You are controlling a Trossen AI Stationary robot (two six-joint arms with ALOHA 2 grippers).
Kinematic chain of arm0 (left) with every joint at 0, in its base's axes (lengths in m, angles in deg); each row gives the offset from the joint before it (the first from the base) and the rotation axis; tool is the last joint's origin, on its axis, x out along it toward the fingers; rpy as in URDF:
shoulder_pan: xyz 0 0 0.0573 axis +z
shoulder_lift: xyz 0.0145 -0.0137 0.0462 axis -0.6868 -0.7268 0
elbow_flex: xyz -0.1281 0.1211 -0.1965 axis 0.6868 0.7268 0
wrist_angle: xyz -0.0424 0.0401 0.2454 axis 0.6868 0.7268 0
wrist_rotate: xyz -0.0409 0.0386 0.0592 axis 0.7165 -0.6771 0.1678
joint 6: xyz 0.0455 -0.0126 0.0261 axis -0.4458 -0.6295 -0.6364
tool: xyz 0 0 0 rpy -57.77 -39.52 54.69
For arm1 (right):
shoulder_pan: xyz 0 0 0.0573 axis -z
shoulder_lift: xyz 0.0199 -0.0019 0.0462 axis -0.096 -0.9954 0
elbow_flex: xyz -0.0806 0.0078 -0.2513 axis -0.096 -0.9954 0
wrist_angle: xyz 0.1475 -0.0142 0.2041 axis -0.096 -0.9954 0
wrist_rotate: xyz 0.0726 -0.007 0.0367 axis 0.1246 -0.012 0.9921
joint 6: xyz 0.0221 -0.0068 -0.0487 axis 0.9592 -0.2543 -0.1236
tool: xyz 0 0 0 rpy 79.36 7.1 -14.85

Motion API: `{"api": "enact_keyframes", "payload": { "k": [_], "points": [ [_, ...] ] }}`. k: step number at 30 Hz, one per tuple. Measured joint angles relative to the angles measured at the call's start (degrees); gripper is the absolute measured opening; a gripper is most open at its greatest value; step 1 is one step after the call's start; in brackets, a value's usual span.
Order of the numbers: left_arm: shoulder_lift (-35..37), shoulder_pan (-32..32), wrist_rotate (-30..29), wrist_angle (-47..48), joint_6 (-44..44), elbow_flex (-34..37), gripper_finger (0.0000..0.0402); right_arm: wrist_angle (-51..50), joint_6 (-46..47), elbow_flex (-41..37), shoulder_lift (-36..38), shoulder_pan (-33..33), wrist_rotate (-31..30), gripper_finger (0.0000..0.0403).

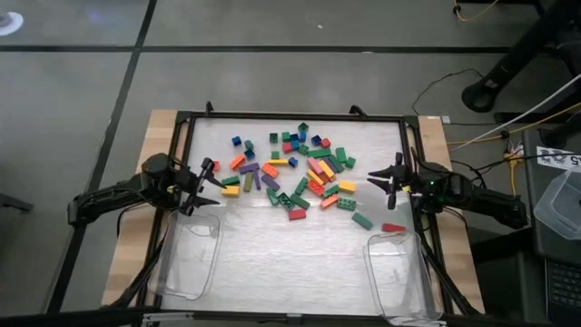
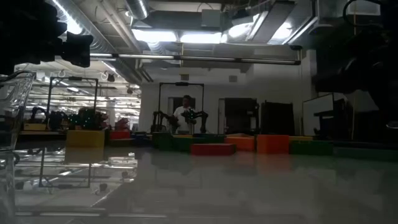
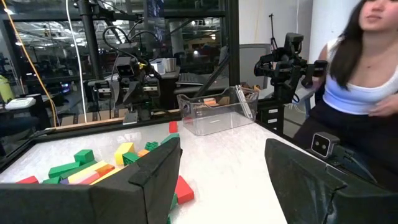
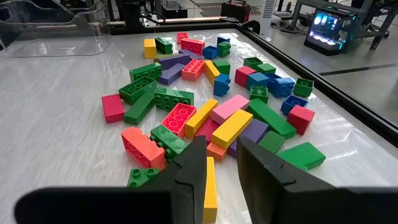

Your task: Sort blocks by size

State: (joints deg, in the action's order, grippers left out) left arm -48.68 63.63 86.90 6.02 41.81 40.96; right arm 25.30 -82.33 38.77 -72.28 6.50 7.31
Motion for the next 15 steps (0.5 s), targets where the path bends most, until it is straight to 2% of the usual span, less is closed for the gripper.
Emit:
{"api": "enact_keyframes", "payload": {
  "k": [15],
  "points": [
    [0.0,0.0,0.0,0.0,0.0,0.0,0.0224,2.4,0.0,-0.2,0.0,0.0,-3.6,0.0088]
  ]
}}
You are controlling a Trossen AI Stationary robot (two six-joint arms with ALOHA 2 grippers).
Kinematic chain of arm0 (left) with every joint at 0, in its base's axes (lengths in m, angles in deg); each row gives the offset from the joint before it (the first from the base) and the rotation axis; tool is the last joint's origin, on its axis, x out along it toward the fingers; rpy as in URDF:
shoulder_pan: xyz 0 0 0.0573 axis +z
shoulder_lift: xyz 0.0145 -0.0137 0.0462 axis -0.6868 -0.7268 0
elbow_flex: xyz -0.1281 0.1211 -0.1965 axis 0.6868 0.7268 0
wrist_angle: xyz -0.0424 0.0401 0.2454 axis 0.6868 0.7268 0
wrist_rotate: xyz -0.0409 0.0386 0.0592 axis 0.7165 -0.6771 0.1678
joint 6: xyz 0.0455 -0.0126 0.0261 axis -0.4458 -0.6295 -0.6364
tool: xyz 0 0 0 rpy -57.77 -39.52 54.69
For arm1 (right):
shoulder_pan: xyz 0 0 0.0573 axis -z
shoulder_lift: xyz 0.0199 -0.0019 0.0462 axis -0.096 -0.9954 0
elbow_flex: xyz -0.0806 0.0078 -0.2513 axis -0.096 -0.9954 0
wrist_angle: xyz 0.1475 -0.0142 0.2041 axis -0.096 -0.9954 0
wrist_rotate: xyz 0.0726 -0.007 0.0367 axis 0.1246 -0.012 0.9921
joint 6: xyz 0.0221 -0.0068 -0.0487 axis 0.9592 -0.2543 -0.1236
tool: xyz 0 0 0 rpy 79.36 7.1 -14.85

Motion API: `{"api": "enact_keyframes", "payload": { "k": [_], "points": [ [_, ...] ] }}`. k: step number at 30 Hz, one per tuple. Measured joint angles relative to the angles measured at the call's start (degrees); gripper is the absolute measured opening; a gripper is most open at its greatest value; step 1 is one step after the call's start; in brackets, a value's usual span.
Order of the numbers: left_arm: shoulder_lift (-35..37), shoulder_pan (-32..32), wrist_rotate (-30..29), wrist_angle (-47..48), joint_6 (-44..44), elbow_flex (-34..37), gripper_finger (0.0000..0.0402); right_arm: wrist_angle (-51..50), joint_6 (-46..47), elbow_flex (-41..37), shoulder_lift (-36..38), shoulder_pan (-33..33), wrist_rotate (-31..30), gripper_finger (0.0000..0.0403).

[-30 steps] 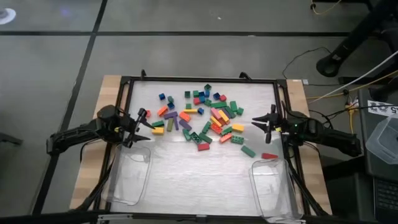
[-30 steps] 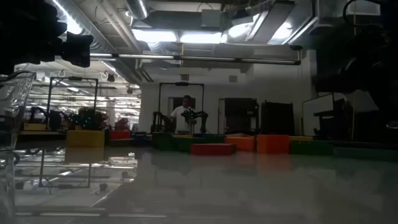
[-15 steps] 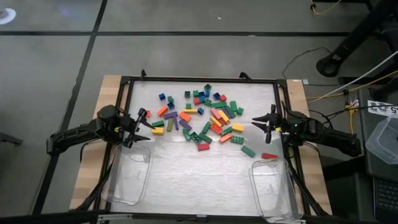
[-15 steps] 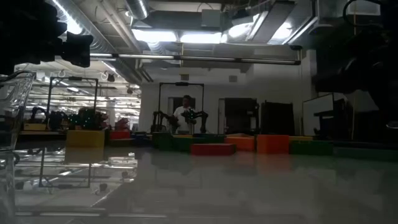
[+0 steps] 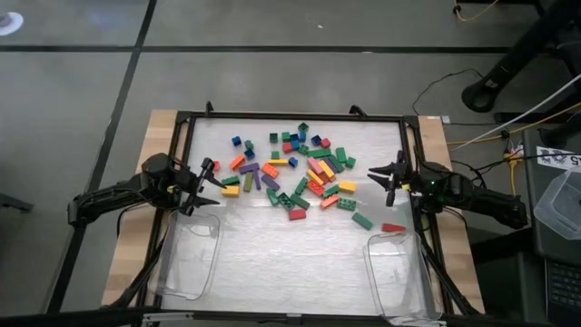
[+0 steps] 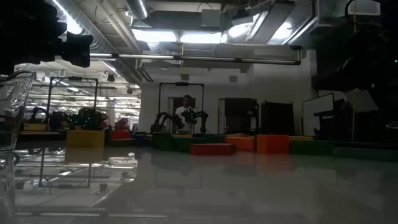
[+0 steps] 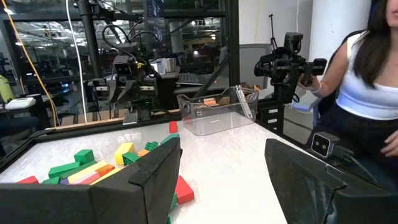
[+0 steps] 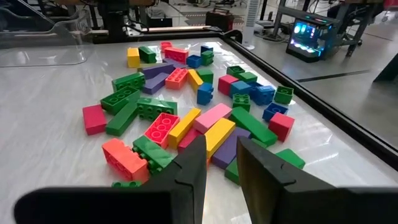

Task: Sort blocks by size
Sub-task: Put the small green wooden block into the right transparent bin

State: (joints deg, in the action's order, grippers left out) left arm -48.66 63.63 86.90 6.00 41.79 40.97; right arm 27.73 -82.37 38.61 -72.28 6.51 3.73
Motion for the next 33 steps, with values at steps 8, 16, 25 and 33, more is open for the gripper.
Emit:
{"api": "enact_keyframes", "payload": {
  "k": [8,16,25,33],
  "points": [
    [0.0,0.0,0.0,0.0,0.0,0.0,0.0224,0.2,0.0,0.0,0.0,0.0,-0.4,0.0088],
    [0.0,0.0,0.0,0.0,0.0,0.0,0.0224,6.1,3.4,-0.1,0.0,0.0,0.8,0.0088],
    [0.0,0.0,0.0,0.0,0.0,0.0,0.0224,19.4,6.4,0.0,-0.2,0.0,0.0,0.0088],
    [0.0,0.0,0.0,0.0,0.0,0.0,0.0224,22.9,11.8,0.1,-4.3,0.0,-2.9,0.0115]
  ]
}}
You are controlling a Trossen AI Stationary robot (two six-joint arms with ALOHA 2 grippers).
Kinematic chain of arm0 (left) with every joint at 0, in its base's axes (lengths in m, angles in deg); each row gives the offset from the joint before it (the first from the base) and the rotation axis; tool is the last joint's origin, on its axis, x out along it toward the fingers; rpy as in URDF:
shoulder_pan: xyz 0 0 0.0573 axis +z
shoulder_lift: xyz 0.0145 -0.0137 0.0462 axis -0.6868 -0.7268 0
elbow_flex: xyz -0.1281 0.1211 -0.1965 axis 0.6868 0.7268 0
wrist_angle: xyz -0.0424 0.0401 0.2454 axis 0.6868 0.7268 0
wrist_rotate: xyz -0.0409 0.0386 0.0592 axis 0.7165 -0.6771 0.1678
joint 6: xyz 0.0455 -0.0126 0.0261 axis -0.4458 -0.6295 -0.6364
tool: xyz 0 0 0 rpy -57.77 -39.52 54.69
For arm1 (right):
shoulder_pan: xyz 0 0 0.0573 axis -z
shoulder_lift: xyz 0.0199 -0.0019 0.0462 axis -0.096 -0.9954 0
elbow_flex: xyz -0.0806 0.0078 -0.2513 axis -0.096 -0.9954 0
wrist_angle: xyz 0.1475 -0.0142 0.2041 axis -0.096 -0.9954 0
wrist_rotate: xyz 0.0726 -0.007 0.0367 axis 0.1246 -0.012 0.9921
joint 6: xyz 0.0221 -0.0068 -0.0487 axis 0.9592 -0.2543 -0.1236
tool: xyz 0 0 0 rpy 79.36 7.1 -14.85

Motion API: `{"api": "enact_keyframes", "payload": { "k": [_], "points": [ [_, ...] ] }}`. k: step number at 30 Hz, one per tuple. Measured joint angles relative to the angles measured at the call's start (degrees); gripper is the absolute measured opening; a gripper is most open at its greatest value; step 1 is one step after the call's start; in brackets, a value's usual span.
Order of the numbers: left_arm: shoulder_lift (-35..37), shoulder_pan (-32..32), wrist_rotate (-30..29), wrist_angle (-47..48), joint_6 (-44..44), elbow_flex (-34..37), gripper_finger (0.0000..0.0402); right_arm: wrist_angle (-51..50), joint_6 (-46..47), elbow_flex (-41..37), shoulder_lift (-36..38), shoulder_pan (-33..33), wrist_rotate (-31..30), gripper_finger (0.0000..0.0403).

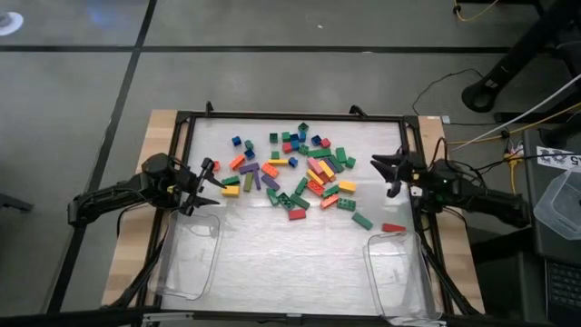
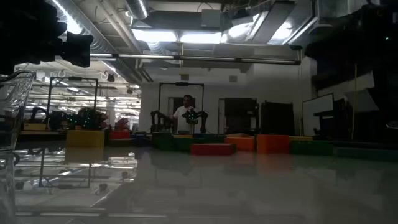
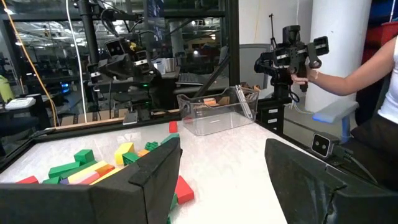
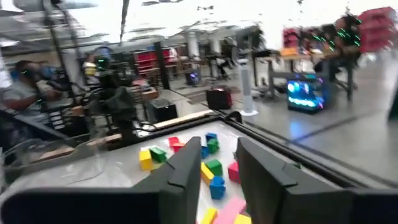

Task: Sort blocks by size
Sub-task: Put the small green wooden block into the right transparent bin

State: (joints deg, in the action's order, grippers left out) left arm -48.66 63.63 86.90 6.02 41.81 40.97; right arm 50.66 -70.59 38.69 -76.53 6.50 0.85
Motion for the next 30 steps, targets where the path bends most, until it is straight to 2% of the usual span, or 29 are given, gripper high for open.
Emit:
{"api": "enact_keyframes", "payload": {
  "k": [5,8,11,15,22,27,30],
  "points": [
    [0.0,0.0,0.0,0.0,0.0,0.0,0.0224,0.1,1.9,0.1,-6.0,0.0,-6.6,0.0193],
    [0.0,0.0,0.0,0.0,0.0,0.0,0.0224,-0.4,1.9,1.4,-11.3,0.0,-7.7,0.0234],
    [0.0,0.0,0.0,0.0,0.0,0.0,0.0224,-0.3,1.3,3.8,-18.0,0.0,-8.2,0.026],
    [0.0,0.0,0.0,0.0,0.0,0.0,0.0224,-2.6,-1.6,8.9,-28.7,0.0,-10.9,0.027],
    [0.0,0.0,0.0,0.0,0.0,0.0,0.0224,-17.5,-2.5,21.1,-48.8,0.8,-12.4,0.0271],
    [0.0,0.0,0.0,0.0,0.0,0.0,0.0224,-22.9,-2.2,28.6,-62.0,5.2,-10.5,0.0271],
    [0.0,0.0,0.0,0.0,0.0,0.0,0.0224,-24.5,-2.0,32.7,-68.4,8.6,-4.8,0.0271]
  ]
}}
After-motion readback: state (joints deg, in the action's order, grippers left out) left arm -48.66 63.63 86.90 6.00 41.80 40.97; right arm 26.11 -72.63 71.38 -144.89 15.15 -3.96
